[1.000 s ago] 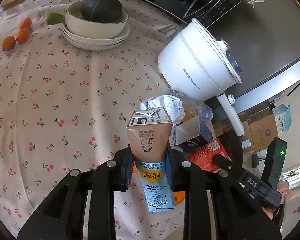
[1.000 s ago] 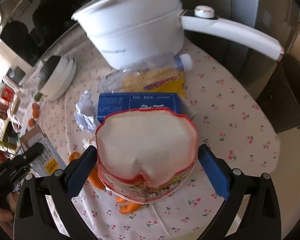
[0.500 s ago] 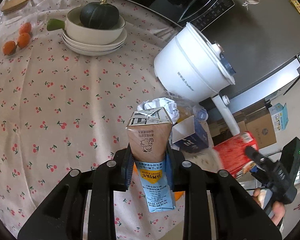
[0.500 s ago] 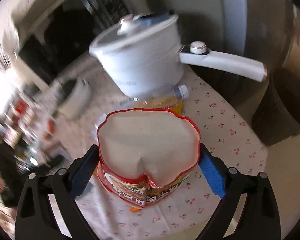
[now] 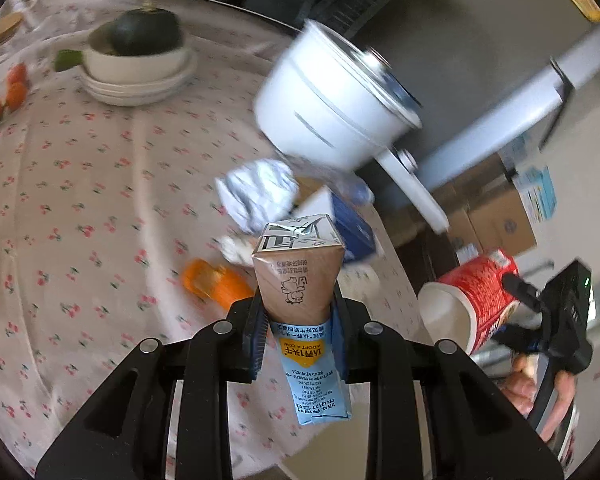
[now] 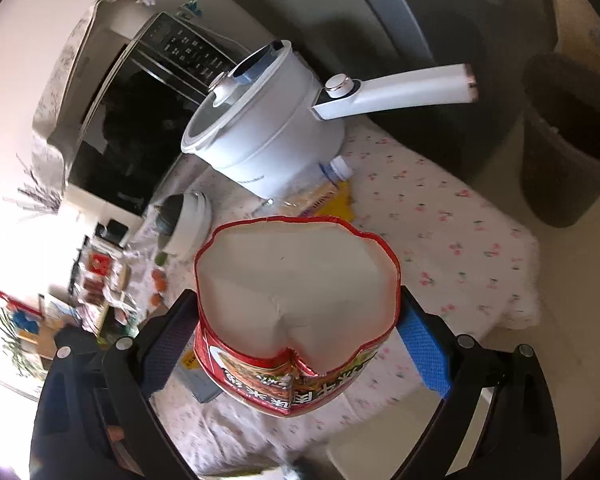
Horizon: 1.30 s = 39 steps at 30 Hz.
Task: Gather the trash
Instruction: 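Carry the carton and bag over the white bin and open both tools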
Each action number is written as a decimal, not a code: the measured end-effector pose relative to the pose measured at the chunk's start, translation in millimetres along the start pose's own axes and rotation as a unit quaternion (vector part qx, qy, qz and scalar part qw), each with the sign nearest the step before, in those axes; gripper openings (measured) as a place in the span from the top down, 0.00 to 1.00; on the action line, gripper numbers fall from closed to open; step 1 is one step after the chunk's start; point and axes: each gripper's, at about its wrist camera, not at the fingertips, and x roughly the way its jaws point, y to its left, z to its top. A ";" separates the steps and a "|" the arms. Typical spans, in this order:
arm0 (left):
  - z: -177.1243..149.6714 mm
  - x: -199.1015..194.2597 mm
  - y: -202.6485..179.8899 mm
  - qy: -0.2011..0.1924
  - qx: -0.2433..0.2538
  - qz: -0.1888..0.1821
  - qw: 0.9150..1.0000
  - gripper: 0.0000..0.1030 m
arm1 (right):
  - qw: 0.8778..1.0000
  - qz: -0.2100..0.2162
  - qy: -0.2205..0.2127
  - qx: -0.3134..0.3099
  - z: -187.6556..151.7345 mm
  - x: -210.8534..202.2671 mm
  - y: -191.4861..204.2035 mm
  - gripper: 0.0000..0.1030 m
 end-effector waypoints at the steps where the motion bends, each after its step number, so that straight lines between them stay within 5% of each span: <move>1: -4.4 1.6 -6.1 0.005 0.009 -0.004 1.000 0.75 | 1.000 -0.006 0.001 -0.004 -2.9 -3.4 -2.4 0.10; 9: -58.9 25.5 -70.9 0.072 0.102 -0.043 0.991 0.75 | 0.997 -0.076 0.021 -0.015 -77.7 -47.8 -42.0 0.09; 18: -133.4 69.2 -129.4 0.152 0.191 -0.036 0.969 0.75 | 0.977 -0.181 0.111 -0.008 -134.8 -8.5 -93.9 0.09; 23: -149.9 89.8 -128.4 0.163 0.227 0.000 0.960 0.75 | 0.969 -0.202 0.141 -0.022 -143.6 15.9 -103.9 0.09; 33: -148.9 112.1 -89.5 0.188 0.205 0.020 0.960 0.74 | 0.961 -0.217 0.163 -0.052 -136.4 40.0 -88.4 0.08; 35: -151.1 115.8 -88.9 0.188 0.210 0.023 0.959 0.69 | 0.958 -0.225 0.168 -0.057 -135.6 44.4 -87.0 0.08; 39: -153.6 116.4 -93.8 0.181 0.215 0.026 0.959 0.36 | 0.956 -0.235 0.166 -0.057 -133.4 42.4 -86.9 0.08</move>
